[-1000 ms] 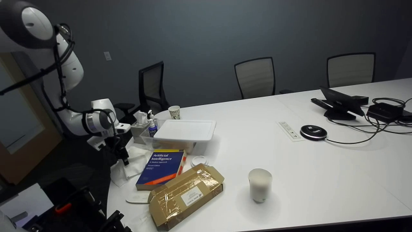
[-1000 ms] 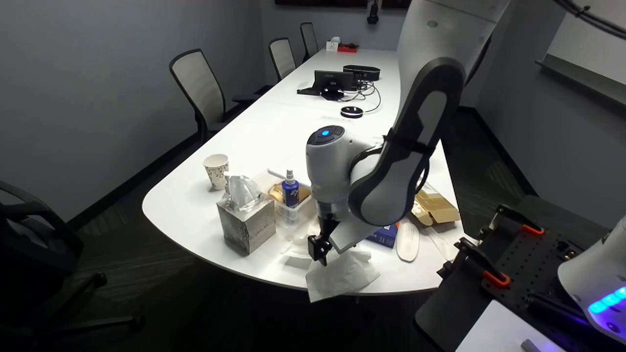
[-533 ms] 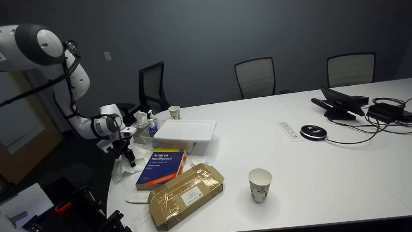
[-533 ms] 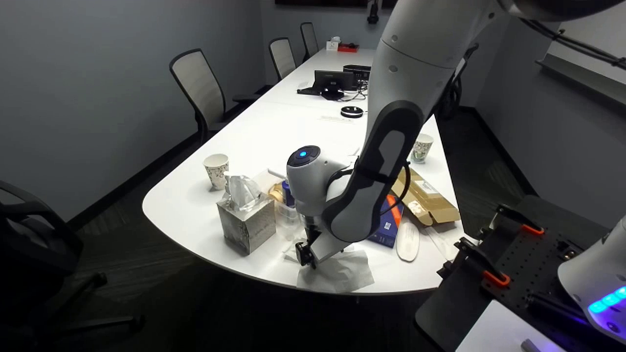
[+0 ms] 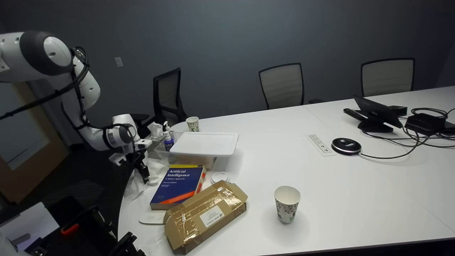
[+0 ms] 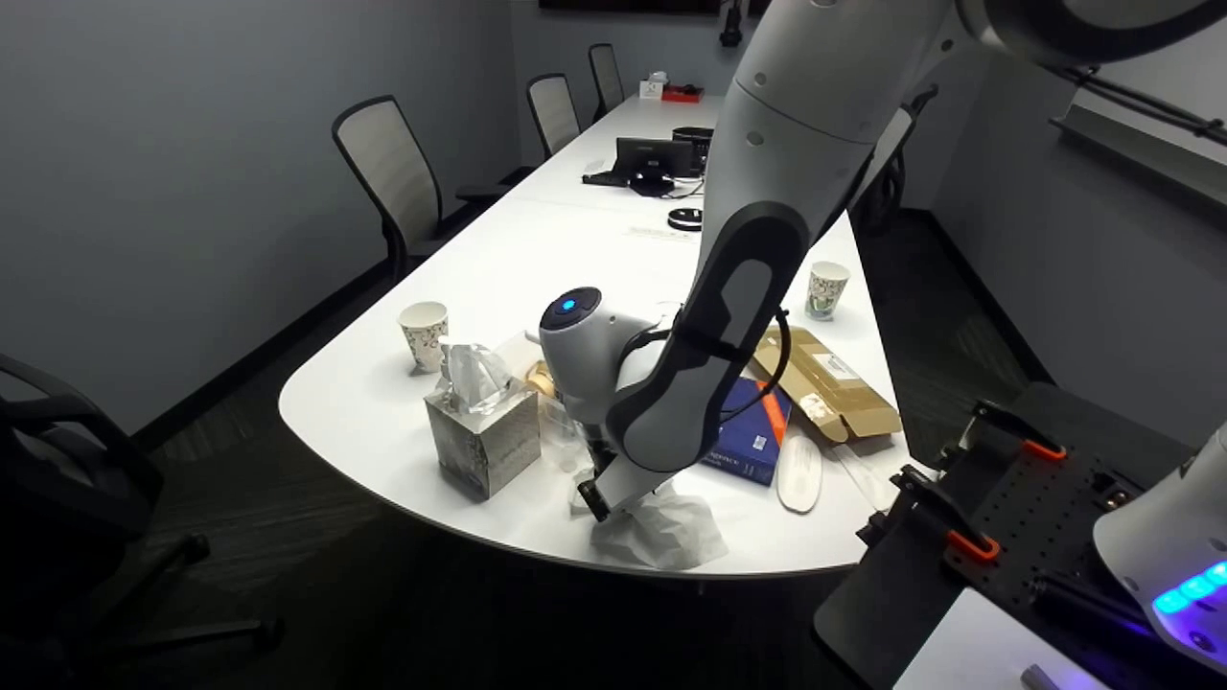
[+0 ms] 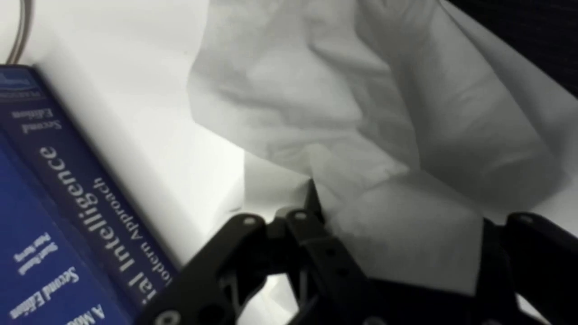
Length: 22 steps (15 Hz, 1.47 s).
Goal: Use the napkin to wipe the right side of the table near the paper cup
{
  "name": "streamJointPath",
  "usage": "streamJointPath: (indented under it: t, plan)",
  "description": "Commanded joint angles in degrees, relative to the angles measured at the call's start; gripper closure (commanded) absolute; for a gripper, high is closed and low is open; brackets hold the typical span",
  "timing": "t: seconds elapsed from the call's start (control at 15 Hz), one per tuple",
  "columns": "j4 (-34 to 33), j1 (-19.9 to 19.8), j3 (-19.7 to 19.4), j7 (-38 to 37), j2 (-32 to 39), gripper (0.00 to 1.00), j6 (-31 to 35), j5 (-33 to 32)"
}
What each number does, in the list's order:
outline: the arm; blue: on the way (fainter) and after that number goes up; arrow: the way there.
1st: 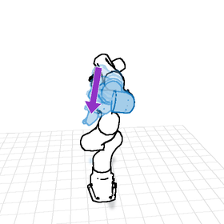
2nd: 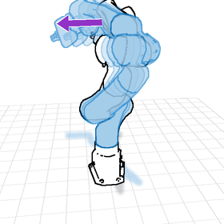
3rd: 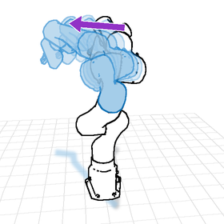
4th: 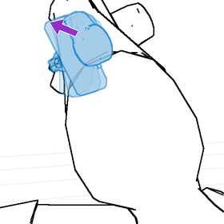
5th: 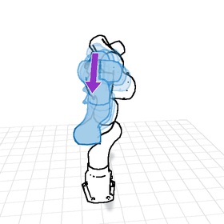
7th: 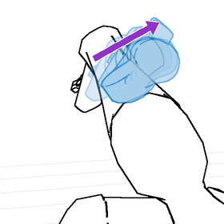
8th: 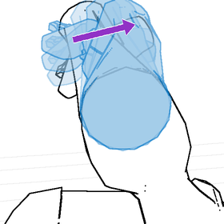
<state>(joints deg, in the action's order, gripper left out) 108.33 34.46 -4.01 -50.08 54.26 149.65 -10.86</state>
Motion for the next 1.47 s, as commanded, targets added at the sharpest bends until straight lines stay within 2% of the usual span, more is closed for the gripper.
streamJointPath:
  t: [0.0, 0.13, 0.53, 0.8, 0.93, 1.13, 1.27, 1.4]
  plan:
    - [0.0, 0.5, -0.6, 0.5, -0.8, 0.95, -1.2, 0.6]
    - [3.4, -1.1, -0.5, 2.4, -4.2, 1.0, 0.6, 0.2]
    - [14.4, -3.3, -5.3, 8.3, -17.9, 0.97, 1.2, -3.6]
    - [18.9, -8.2, -9.6, 11.4, -25.8, 0.97, -0.5, -7.9]
    - [19.6, -11.1, -12.6, 12.5, -28.5, 0.97, -1.4, -11.5]
    - [18.4, -17.6, -15.3, 16.0, -31.5, 0.97, -7.1, -14.6]
    - [16.2, -21.2, -16.8, 16.6, -31.4, 0.97, -10.3, -17.0]
    - [13.3, -24.2, -17.9, 15.6, -29.1, 0.97, -10.0, -20.5]
